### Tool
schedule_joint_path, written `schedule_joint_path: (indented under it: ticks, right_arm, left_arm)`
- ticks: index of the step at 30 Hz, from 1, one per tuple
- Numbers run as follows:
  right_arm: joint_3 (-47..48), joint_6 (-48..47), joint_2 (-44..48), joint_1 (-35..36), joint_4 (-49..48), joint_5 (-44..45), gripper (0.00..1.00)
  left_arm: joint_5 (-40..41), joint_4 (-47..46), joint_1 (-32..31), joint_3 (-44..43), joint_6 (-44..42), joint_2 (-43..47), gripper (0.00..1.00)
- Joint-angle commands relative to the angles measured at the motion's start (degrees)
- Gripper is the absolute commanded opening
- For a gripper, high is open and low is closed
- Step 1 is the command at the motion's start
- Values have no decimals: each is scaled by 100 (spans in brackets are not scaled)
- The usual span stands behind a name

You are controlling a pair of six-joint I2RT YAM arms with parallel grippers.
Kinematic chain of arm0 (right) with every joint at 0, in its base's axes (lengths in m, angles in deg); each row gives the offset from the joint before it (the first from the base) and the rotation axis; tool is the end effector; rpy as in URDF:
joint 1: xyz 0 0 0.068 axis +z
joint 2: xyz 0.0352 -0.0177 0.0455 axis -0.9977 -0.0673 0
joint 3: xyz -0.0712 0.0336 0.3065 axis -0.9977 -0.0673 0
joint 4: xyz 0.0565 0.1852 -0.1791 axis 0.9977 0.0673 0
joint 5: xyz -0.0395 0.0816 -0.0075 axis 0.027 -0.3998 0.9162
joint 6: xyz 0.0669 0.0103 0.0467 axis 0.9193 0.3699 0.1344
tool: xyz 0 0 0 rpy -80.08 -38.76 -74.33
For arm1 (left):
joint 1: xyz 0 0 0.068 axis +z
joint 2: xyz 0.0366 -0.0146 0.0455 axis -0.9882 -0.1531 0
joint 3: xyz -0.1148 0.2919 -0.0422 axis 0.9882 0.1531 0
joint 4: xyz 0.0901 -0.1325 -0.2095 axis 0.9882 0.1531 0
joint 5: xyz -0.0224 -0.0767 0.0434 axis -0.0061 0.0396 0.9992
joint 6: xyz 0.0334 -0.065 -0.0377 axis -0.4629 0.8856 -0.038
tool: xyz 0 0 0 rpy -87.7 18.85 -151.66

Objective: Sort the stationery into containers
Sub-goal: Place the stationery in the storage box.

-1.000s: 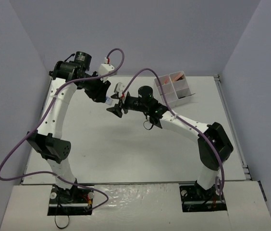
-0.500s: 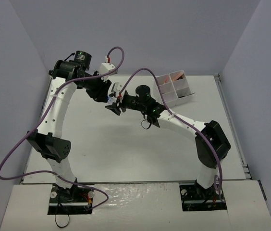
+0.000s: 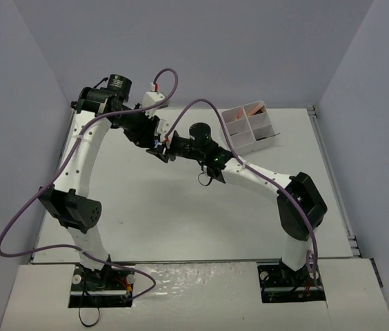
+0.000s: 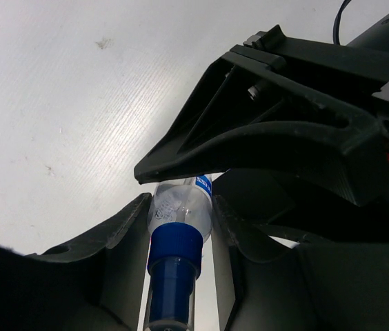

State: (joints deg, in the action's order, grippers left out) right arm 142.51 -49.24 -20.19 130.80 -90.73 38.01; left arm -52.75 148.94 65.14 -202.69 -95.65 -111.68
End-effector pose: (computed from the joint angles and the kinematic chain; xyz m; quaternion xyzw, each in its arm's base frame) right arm 0.3077 0.3581 0.3793 -0.5148 0.4072 0.3278 0.6794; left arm 0.3504 -0.1424 0.4518 0.4030 0.8245 -0.2556 0.3041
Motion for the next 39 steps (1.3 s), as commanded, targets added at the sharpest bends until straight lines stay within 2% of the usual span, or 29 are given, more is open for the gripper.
schedule_joint_path:
  ticks: [1, 4, 7, 11, 16, 22, 28, 39]
  right_arm:
    - [310, -124, 76, 8, -352, 41, 9]
    - [133, -208, 166, -10, -328, 91, 12]
    - [95, -379, 222, -22, -167, 114, 35]
    - [23, -477, 298, -56, -65, 174, 46]
    - [39, -483, 359, -131, -63, 190, 45]
    - [56, -343, 390, -159, -127, 199, 36]
    - [46, -261, 392, -151, -231, 124, 44]
    - [155, -229, 346, -142, -296, 117, 46]
  left_arm:
    - [-214, 1709, -2, -202, -6, 223, 0]
    - [-252, 1718, -2, -355, -12, 229, 0]
    - [-264, 1709, -2, -435, -46, 239, 0]
    - [-268, 1709, -2, -433, -85, 268, 0]
    - [-264, 1714, -2, -367, -94, 293, 0]
    - [-267, 1717, -2, -285, -95, 319, 0]
    - [-255, 1709, -2, -175, -76, 328, 0]
    - [-172, 1709, -56, -97, -92, 328, 0]
